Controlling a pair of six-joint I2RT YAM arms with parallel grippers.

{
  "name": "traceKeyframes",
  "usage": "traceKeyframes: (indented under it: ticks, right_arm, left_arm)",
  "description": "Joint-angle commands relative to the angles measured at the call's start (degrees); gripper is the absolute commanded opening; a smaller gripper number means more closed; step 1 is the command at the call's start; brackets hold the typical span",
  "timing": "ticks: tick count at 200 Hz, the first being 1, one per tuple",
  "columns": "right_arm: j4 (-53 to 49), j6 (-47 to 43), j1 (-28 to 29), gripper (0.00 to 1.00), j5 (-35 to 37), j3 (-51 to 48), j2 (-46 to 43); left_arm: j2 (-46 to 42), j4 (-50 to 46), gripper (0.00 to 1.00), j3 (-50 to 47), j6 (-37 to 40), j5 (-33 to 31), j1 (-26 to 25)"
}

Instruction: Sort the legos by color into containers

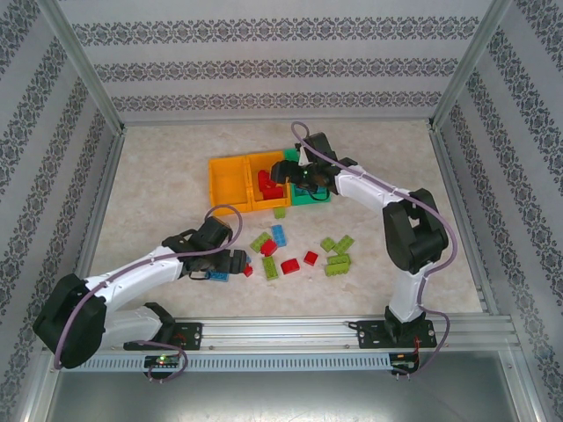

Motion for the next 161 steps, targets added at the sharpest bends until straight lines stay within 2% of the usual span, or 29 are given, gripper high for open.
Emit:
traceKeyframes:
  ticks: [1,82,161]
  right_arm:
    - [-0.7,-1.5,-0.9,0.85,1.1,-1.6,-2.7]
    - [-0.2,-1.3,-2.9,0.85,0.8,-4.9,-4.1]
    - [0.2,-0.9,-3.5,0.85,0.6,-5.6,-4.4]
  left_arm:
    - [-2.1,1.2,0.97,0.9,1.7,0.5,-1.6]
    - [-2.7,-1.4,0.90,3.0,8.3,0.1,-10.9]
    - [1.5,-1.3,0.83,4.7,11.7,-1.9,-15.7]
